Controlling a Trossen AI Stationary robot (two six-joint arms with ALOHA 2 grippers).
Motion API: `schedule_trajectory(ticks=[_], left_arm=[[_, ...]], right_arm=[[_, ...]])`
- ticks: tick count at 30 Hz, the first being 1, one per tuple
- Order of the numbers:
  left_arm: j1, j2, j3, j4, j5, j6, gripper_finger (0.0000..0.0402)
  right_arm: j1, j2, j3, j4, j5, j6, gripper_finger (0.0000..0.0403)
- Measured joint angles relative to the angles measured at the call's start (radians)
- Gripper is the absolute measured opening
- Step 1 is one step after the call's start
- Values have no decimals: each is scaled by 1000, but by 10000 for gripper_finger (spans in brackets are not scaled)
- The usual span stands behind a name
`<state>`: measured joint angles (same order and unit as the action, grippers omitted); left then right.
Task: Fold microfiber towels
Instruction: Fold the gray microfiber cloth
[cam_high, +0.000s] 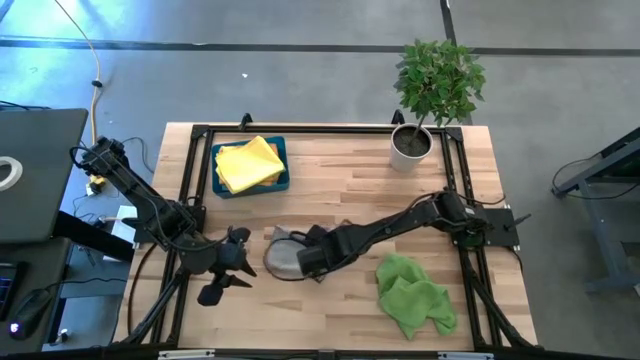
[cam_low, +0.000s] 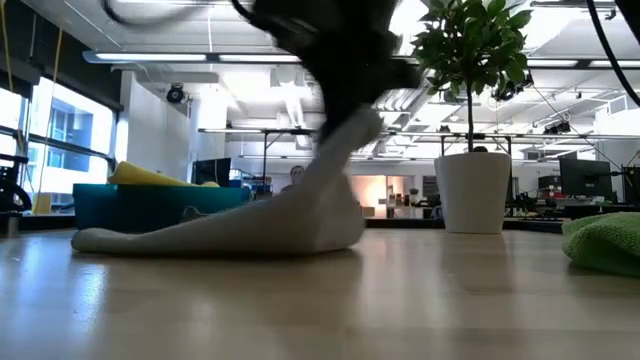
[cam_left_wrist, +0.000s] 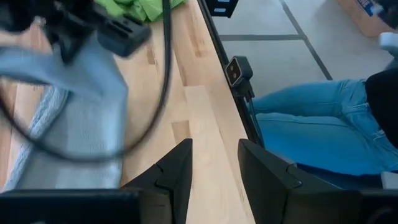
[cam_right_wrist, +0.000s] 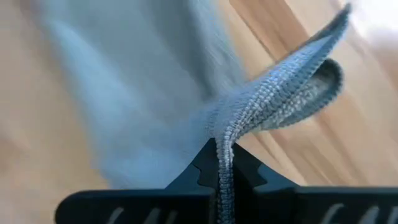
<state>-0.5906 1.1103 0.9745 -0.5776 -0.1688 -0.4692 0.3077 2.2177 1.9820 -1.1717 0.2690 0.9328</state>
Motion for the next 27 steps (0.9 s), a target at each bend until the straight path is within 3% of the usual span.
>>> schedule_trajectory(ticks=[8,18,23,27], left_arm=[[-8,0,0,-10,0,-7,119],[-8,0,0,-9,-15,-14,119],[-8,0,0,-10,-16,-18,119],[-7,0,0,-9,-16,-12,119]], right_arm=[[23,-2,-1,-410,-59,157,0],[26,-38,-54,-399,-89,53,0],[18,-78,-180,-395,-144,8,0],[18,-187,-327,-395,-146,31,0]])
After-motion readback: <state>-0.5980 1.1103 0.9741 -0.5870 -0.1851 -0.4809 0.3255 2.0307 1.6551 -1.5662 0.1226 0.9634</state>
